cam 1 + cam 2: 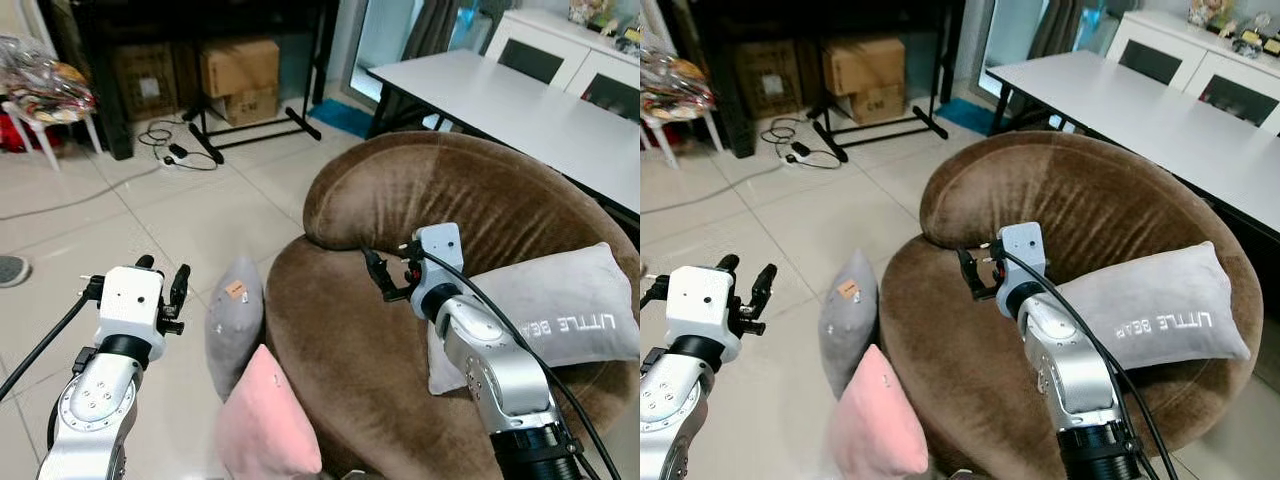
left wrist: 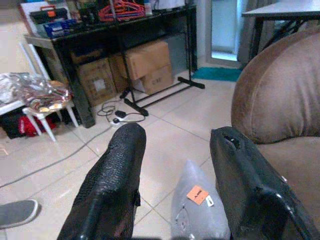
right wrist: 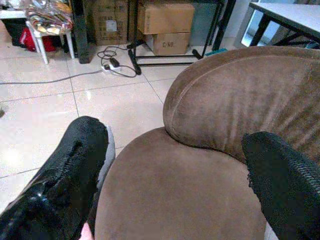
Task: Move the pillow to the sofa from floor
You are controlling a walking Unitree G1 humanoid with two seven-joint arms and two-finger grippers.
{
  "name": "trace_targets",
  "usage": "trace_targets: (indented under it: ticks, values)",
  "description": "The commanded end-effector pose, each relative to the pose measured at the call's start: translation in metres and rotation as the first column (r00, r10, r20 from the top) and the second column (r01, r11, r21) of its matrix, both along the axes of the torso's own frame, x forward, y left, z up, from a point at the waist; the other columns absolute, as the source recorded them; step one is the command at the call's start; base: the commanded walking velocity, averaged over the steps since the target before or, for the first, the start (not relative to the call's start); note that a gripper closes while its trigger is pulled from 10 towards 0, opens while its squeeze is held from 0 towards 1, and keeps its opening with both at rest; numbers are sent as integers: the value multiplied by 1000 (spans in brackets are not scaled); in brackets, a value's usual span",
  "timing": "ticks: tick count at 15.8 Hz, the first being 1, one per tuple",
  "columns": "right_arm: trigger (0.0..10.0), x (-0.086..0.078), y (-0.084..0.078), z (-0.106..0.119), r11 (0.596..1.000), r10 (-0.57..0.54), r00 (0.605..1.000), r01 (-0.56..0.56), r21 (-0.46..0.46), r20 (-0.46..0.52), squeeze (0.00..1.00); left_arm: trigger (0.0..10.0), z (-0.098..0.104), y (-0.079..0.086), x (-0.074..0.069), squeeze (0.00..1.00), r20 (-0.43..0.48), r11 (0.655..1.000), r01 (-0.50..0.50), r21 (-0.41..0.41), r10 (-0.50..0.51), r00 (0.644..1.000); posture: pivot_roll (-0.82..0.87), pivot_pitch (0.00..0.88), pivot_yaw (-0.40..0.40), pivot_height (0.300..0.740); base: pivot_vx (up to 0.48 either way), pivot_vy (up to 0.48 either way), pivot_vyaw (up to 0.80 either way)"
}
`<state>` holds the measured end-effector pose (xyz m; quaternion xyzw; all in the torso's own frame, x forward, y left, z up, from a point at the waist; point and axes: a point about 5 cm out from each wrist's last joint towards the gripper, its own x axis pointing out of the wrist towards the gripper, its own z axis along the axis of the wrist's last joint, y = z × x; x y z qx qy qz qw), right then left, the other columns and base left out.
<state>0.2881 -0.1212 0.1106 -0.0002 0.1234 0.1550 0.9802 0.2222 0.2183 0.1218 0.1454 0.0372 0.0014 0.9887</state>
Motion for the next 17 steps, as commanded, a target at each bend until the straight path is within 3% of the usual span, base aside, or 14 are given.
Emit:
trace_targets:
  ticks: [1, 9, 14, 17]
  values:
    - [10000, 0, -5, -1, 1000, -12, 1000, 12, -5, 1, 0, 10000, -3, -2, 0, 0, -8, 1000, 12, 5, -11, 1000, 58, 0, -123, 670, 0, 0, 0]
    - [10000, 0, -5, -2, 1000, 9, 1000, -9, -19, -4, 0, 10000, -7, 0, -2, 0, -13, 1000, -17, -6, 17, 1000, 59, 0, -131, 595, 0, 0, 0]
    - [10000, -10, -30, -47, 988, -153, 983, 149, -50, -105, 0, 10000, -28, 21, -12, 0, -30, 994, -112, -11, 111, 993, 66, 0, -131, 595, 0, 0, 0]
    - [10000, -21, -36, -65, 982, -155, 978, 137, -133, -137, 0, 10000, -43, 29, -20, 0, -59, 992, -125, 33, 127, 990, 60, 0, -105, 595, 0, 0, 0]
